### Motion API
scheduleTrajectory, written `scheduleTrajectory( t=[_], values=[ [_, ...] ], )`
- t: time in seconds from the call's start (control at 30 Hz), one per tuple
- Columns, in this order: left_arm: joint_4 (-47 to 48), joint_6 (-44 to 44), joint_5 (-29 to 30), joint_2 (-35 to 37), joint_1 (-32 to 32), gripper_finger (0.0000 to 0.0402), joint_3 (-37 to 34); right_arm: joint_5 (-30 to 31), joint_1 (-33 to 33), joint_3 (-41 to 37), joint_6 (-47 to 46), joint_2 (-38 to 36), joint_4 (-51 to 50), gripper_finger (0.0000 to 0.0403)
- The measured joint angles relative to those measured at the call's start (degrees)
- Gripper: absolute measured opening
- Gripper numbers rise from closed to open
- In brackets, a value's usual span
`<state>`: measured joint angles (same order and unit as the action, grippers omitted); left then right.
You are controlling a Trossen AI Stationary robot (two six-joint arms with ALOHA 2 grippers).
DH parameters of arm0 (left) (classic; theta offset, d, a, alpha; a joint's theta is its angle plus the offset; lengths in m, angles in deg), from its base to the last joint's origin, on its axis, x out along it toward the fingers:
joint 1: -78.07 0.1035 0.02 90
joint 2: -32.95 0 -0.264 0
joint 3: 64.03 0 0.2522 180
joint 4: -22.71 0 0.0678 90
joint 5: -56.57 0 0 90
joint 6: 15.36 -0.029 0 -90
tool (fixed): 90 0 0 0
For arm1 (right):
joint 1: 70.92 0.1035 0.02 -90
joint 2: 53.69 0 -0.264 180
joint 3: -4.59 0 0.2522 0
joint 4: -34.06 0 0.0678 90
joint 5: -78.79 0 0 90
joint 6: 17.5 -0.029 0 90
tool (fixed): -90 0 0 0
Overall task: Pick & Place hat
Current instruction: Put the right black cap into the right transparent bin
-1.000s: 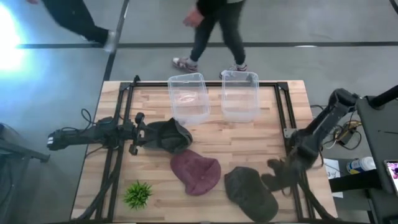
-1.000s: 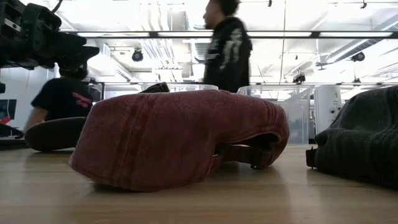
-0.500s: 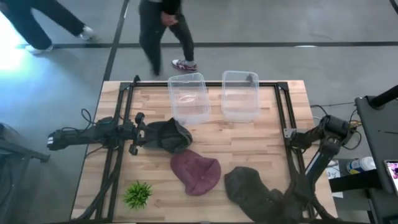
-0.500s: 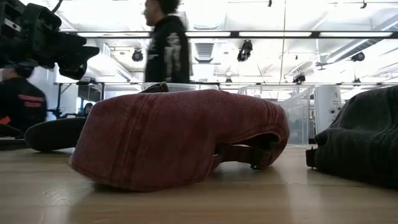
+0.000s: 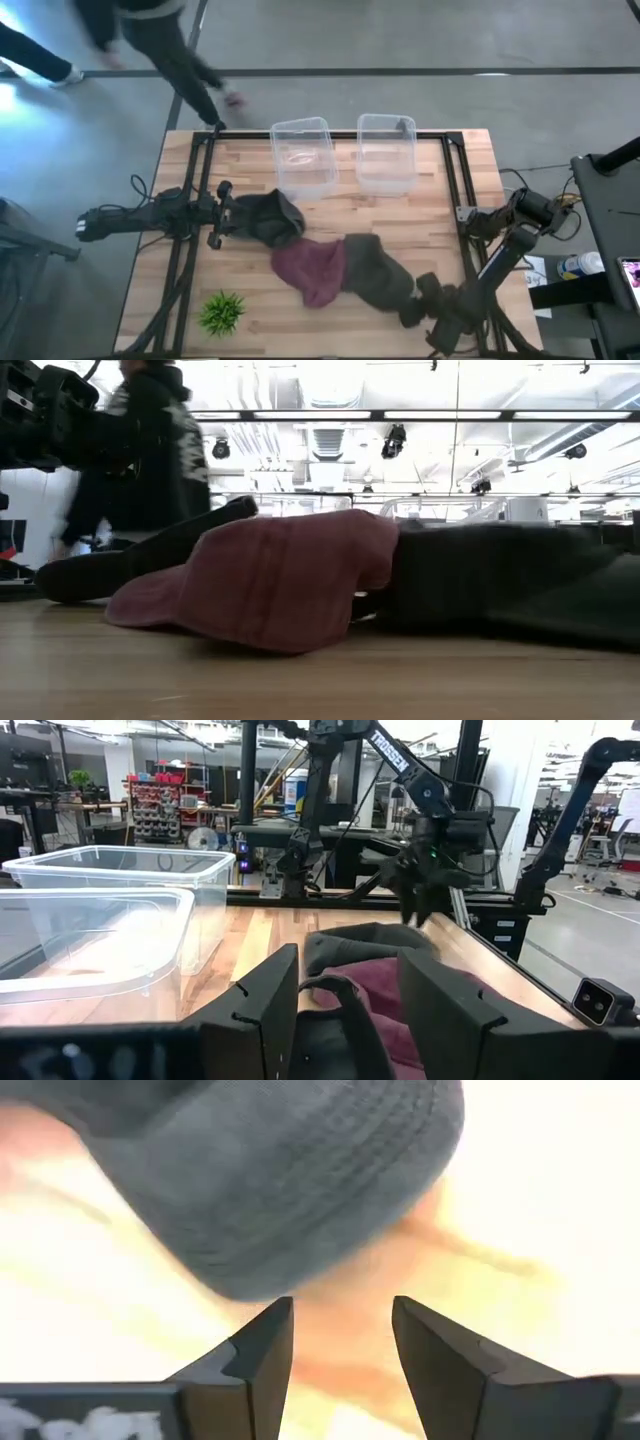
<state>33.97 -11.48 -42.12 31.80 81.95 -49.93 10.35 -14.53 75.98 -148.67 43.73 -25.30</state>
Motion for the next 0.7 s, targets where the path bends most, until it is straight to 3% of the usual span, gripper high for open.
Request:
scheduleTrajectory(
  t=[0.27, 0.4, 0.53, 0.7],
  values=[
    [0.07, 0.00, 0.20, -0.20, 0.00, 0.0165, 0.00, 7.08, -4.64, -2.55, 2.33, -7.95, -0.50, 0.0169],
    [0.06, 0.00, 0.20, -0.20, 0.01, 0.0165, 0.00, 6.25, -4.88, -5.31, 1.71, -10.35, -0.73, 0.0169],
    [0.04, 0.00, 0.20, -0.20, 0.00, 0.0165, 0.00, 1.04, -4.50, -7.31, -0.16, -11.23, -0.66, 0.0169],
    [0.04, 0.00, 0.20, -0.20, 0.02, 0.0165, 0.00, 0.66, -3.64, -8.38, -0.21, -11.49, -0.30, 0.0169]
  ],
)
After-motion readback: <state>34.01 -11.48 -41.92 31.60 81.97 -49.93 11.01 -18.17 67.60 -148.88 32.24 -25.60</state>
